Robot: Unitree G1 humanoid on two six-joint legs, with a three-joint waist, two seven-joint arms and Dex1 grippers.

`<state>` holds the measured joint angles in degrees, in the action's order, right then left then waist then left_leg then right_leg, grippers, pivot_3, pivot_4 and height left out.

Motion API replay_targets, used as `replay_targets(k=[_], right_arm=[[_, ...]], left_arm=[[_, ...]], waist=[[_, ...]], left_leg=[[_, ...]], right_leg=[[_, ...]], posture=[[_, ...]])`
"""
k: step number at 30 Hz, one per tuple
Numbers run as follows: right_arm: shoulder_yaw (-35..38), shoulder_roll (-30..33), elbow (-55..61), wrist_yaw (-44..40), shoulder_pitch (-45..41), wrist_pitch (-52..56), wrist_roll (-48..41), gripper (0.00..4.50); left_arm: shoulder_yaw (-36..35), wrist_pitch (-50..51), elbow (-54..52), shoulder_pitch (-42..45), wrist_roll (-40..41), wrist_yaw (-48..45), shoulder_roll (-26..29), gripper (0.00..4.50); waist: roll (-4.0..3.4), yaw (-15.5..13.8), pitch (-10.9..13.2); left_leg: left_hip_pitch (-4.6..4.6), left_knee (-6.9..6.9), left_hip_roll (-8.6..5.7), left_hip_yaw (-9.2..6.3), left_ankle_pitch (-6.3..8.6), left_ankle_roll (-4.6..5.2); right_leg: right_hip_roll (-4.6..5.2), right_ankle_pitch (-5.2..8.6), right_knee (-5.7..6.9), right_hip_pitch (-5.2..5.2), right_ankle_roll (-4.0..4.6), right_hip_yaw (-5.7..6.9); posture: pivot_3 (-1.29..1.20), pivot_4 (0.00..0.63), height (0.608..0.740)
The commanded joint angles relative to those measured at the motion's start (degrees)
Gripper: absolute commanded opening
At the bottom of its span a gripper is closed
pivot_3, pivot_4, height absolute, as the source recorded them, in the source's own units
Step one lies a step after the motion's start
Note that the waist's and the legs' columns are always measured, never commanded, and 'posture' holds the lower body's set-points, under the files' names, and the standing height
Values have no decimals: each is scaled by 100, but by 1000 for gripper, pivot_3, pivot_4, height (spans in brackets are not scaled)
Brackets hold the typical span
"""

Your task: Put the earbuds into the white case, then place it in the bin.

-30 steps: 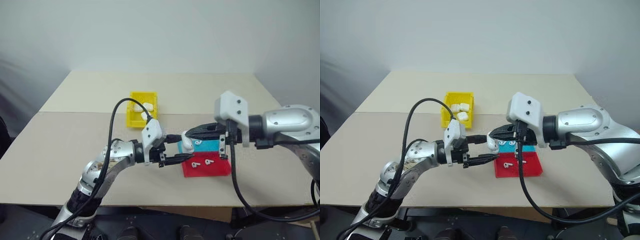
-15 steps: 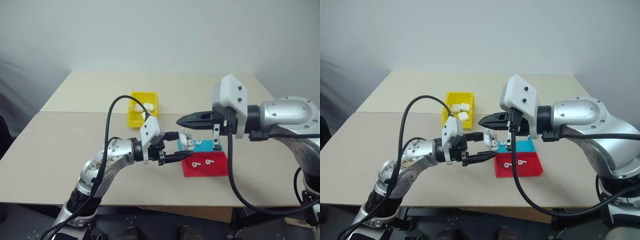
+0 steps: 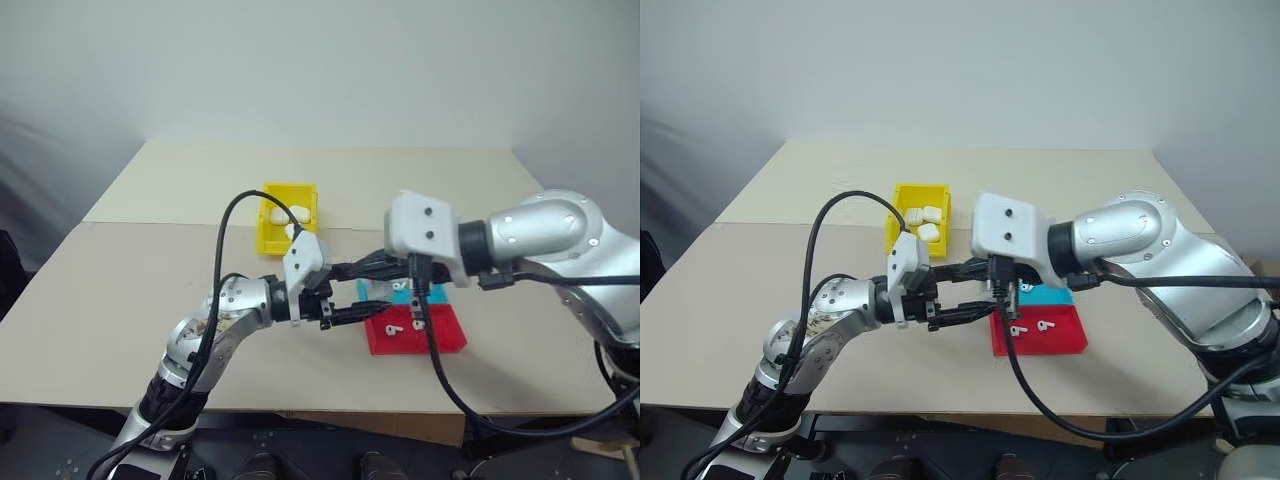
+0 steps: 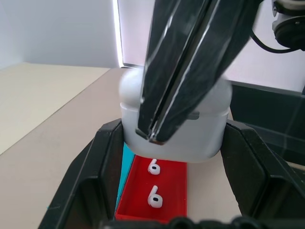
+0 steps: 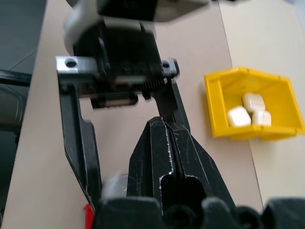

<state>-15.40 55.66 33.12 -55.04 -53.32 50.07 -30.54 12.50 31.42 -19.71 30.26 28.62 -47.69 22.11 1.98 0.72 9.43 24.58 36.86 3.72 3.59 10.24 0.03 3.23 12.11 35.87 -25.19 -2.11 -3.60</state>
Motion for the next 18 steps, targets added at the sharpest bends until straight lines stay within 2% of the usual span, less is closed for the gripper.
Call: replay_targets(k=[1, 4, 10, 13, 18], right_arm=[[432, 171, 61, -124, 73, -41, -8, 34], [817, -5, 7, 95, 173, 135, -184, 34], [2374, -965, -278, 1196, 195, 989, -1196, 34], [3191, -1135, -119, 1590, 686, 1338, -1760, 34], [3584, -1207, 280, 2255, 1851, 1723, -2051, 34]], left_arm=[[-177, -82, -256, 56, 100, 82, -66, 2755], [-225, -112, -233, 71, 98, 148, -102, 2755], [-475, -151, -174, 41, 63, 704, -399, 2755], [-848, -67, -32, 144, 5, 1446, -712, 2755], [-1529, 144, 807, 687, -488, 3059, -1102, 2755]], waist=[[0, 9, 0], [0, 17, 0], [0, 9, 0], [1, -37, 0], [1, -40, 0]], left_leg=[[0, 0, 1, 0, 0, 0], [-5, 0, 2, -2, 0, 0], [-20, 1, 2, -4, -1, 0], [-18, 2, 1, -7, -1, 0], [-16, 3, -3, -7, -1, 1]], right_leg=[[-1, 0, 0, 0, 0, 0], [-3, 0, 3, 1, 0, 0], [-6, -2, 17, 10, -1, -4], [-4, -19, 11, 18, -19, 3], [0, -26, 2, 23, -29, 3]], posture=[[0, 150, 740], [0, 150, 740], [0, 150, 740], [0, 150, 740], [0, 150, 740]])
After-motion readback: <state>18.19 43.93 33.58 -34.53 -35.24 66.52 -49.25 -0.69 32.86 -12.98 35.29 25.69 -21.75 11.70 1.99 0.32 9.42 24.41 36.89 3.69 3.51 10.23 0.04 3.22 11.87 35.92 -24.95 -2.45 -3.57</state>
